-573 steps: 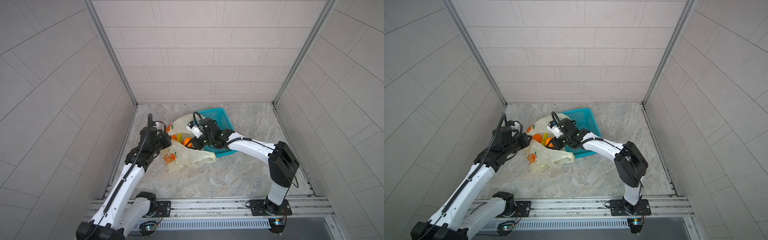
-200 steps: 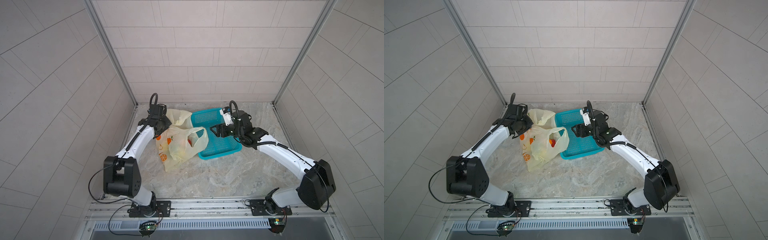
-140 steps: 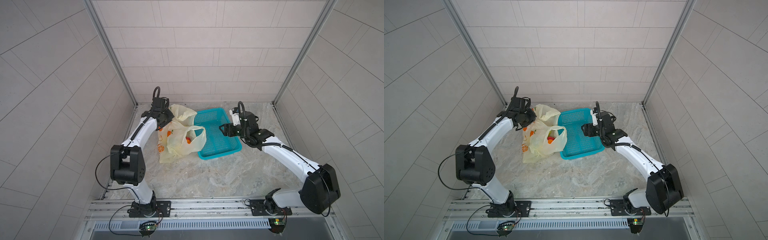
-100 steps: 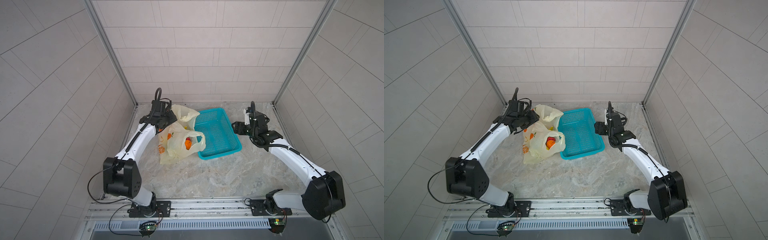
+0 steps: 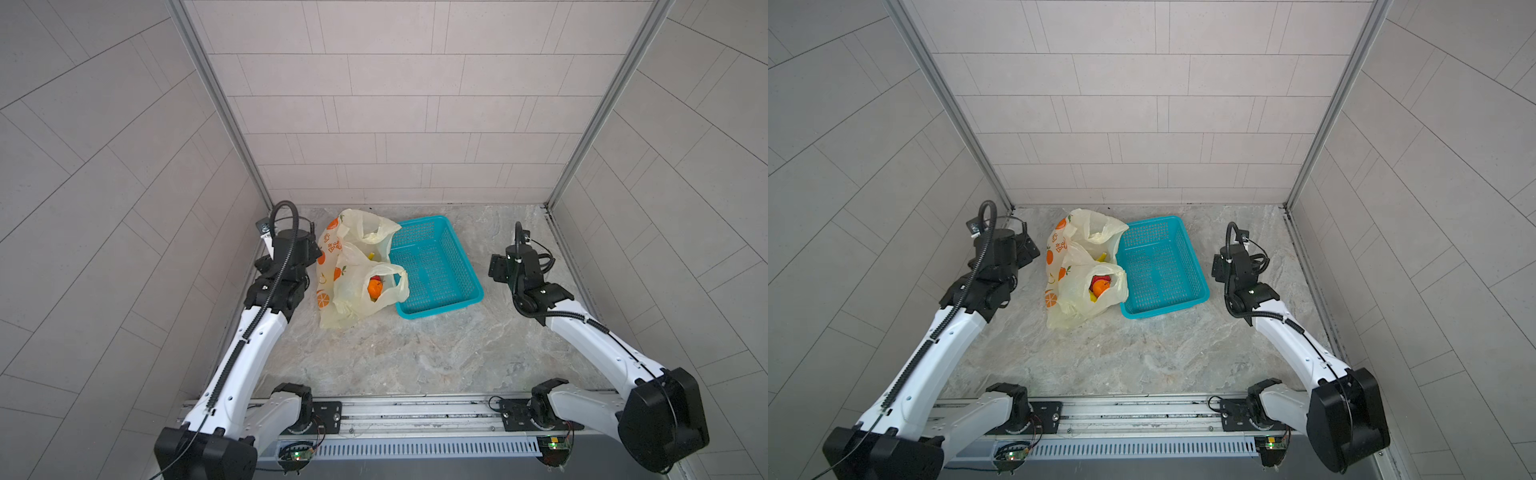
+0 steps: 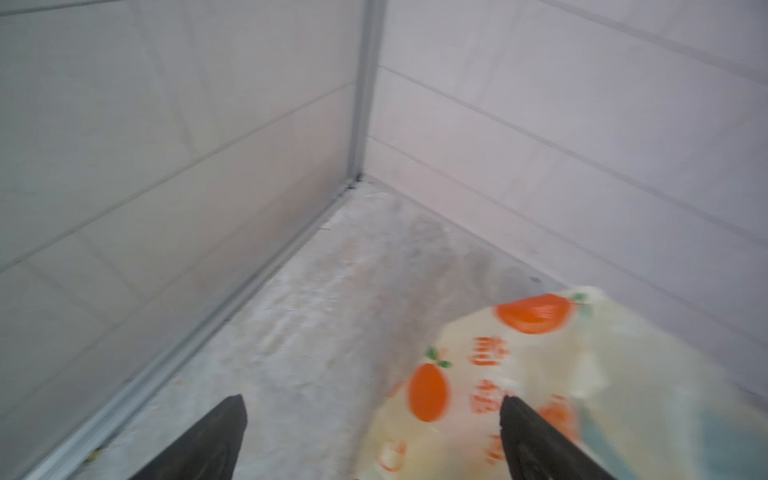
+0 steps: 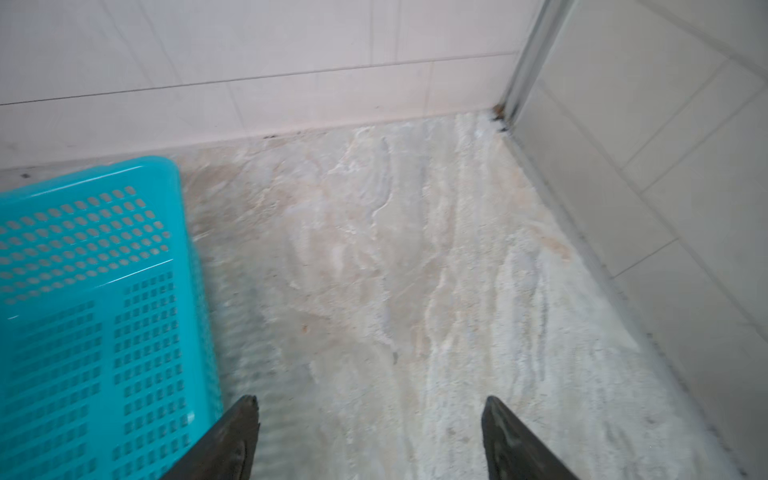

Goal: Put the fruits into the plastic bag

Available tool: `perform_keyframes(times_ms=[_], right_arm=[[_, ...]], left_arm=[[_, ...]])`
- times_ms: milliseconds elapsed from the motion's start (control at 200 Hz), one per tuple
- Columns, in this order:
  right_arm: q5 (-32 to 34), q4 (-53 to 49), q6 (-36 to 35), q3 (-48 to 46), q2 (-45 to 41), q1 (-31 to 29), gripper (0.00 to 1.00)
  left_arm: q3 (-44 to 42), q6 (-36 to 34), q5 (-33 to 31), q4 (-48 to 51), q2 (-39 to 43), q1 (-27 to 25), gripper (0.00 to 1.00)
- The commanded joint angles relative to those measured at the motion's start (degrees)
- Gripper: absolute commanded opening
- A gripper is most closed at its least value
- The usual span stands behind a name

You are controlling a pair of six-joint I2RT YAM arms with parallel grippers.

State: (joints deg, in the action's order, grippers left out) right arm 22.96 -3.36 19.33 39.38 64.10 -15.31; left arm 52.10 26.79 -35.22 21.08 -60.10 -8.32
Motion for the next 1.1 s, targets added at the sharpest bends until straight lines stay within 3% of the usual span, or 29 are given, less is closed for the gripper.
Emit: perform_keyframes(times_ms=[0, 70, 160, 170, 175, 180, 205, 335, 405, 465, 545, 616, 681, 751, 786, 846, 921, 1056, 1096], right_arm=[[12.71, 17.32, -6.97, -10.96, -1.95, 0.02, 0.80], [15.51, 25.00, -8.62, -15.24, -0.88, 0.06, 0.80], [15.78, 22.92, -10.53, -13.85, 0.69, 0.02, 0.80], [16.01, 23.45, -10.99, -13.94, 1.16, 0.08, 0.81], [16.26, 23.73, -10.99, -14.05, 1.41, 0.09, 0.95], [16.73, 24.45, -11.94, -14.17, 1.98, 0.10, 0.97], [17.62, 26.42, -13.77, -14.59, 3.34, 0.06, 0.99], [20.81, 31.83, -14.54, -15.87, 10.91, 0.18, 0.99], [21.70, 41.03, -19.87, -15.99, 15.71, 0.05, 0.99], [20.17, 46.35, -22.87, -16.28, 18.04, 0.33, 1.00], [18.19, 53.63, -25.73, -17.26, 20.38, 0.77, 1.00], [13.62, 54.08, -21.50, -18.09, 20.33, 2.04, 0.99], [3.48, 59.19, -20.76, -21.30, 21.42, 5.56, 0.99], [-4.42, 67.11, -17.16, -23.46, 25.59, 11.32, 1.00], [-7.03, 71.83, -16.32, -23.64, 28.18, 12.97, 1.00], [-8.45, 61.66, -14.19, -21.45, 24.44, 13.92, 1.00], [-9.08, 53.01, -14.02, -18.34, 22.78, 14.04, 1.00], [-8.85, 64.32, -16.20, -20.77, 26.93, 13.45, 0.99], [-8.76, 62.49, -16.05, -20.60, 25.95, 13.38, 0.99]], left_arm=[[-10.06, -8.36, -21.66, -9.95, -3.02, 0.23, 1.00], [-15.05, -9.42, -22.83, -16.32, -5.46, 0.21, 1.00], [-17.54, -8.04, -22.41, -20.37, -9.91, 0.21, 1.00], [-17.55, -8.13, -22.25, -20.84, -10.49, 0.18, 1.00], [-17.51, -8.18, -22.21, -21.00, -10.93, 0.16, 1.00], [-17.49, -8.30, -22.15, -21.17, -11.27, 0.20, 1.00], [-17.20, -8.94, -21.86, -22.28, -12.95, 0.16, 1.00], [-15.00, -10.72, -19.49, -26.98, -21.84, 0.07, 1.00], [-15.19, -11.80, -16.19, -31.47, -24.92, 0.15, 1.00], [-15.86, -14.53, -16.00, -36.54, -25.82, -0.06, 1.00], [-19.07, -19.36, -11.19, -48.04, -26.13, 0.38, 1.00], [-20.82, -21.55, -7.02, -53.44, -26.40, 0.84, 1.00], [-22.08, -19.14, -2.44, -54.46, -26.22, 1.62, 1.00], [-25.96, -22.87, 6.07, -66.96, -28.97, 2.82, 1.00], [-26.69, -23.99, 8.29, -68.28, -29.27, 2.81, 1.00], [-28.29, -23.05, 11.48, -68.19, -28.87, 3.21, 1.00], [-29.71, -24.25, 11.89, -75.79, -31.53, 3.34, 1.00], [-29.86, -24.51, 11.68, -75.67, -31.23, 3.25, 1.00], [-30.03, -24.64, 11.52, -76.07, -31.30, 3.15, 1.00]])
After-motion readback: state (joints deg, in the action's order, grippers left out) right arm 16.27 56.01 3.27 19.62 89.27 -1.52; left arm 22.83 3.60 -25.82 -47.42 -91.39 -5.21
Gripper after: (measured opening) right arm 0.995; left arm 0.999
